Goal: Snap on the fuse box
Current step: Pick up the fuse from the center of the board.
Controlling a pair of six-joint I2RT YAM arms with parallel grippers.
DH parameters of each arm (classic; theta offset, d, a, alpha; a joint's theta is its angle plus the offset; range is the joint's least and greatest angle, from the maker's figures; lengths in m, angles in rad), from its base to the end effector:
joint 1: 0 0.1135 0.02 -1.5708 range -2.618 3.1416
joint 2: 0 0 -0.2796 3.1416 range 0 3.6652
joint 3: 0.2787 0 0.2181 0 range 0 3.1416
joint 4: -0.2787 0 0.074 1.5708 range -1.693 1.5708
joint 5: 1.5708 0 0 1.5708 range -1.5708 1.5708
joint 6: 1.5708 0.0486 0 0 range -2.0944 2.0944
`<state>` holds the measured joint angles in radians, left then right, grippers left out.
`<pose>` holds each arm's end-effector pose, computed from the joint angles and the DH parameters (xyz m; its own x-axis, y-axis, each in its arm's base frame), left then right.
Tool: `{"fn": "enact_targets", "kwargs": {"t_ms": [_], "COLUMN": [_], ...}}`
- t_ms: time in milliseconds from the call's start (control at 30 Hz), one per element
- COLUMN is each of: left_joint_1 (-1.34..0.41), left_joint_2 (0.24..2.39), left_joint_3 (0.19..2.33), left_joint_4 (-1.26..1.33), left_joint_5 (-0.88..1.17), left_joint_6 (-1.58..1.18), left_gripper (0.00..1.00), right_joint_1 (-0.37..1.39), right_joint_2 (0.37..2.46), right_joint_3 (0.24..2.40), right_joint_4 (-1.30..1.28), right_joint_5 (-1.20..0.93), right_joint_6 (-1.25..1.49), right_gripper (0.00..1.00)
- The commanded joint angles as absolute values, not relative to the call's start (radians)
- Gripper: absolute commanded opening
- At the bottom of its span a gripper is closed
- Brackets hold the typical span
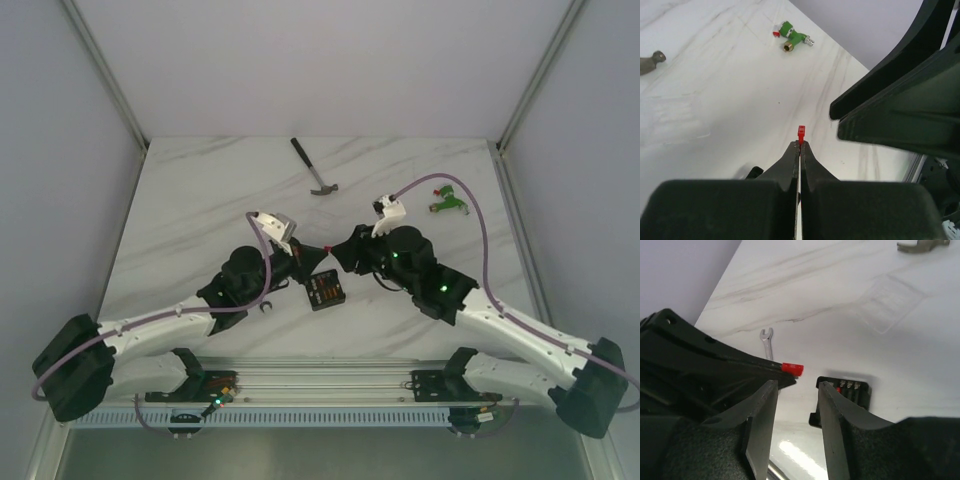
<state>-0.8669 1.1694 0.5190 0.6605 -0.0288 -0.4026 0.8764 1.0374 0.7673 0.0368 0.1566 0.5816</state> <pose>0.1542 -0.1794 0.2929 -0.2852 -0.2692 -0.9199 0.6865 0.6124 -0.3921 0.1432 0.1601 0.3279 -0.4873 0.2629 -0.8328 -0.4718 0.7232 0.5044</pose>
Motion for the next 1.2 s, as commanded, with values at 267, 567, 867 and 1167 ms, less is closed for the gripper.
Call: {"fn": "enact_targets", "kwargs": {"t_ms": [267,567,867,1167], "left_joint_1": [-0.796,-0.797,-0.797,-0.799], "left_joint_2": [1.019,1.029,1.057,1.057], "left_joint_3": [0.497,0.522,0.535,0.532], "left_joint_4": [0.626,0.653,0.684,0.707], "left_joint_5": [0.377,0.596,0.659,0.68], "left_joint_6": [-0.241,-0.246,-0.272,-0.289], "left_gripper": [0.0,0.0,0.0,0.0], "right_joint_1": [0.701,0.687,0.686,0.686], "right_joint_2": [0.889,0.873,0.901,0.905], "right_joint_3": [0.791,0.827,0.838,0.839], "right_joint_4": [-0.038,-0.094,-0.12,-0.15], "right_joint_5": [-0.484,-0.67,-0.747,-0.76], "right_joint_6": [0.06,-0.066,-0.103,-0.128], "right_gripper": [0.45,0.44,0.39,0.29]}}
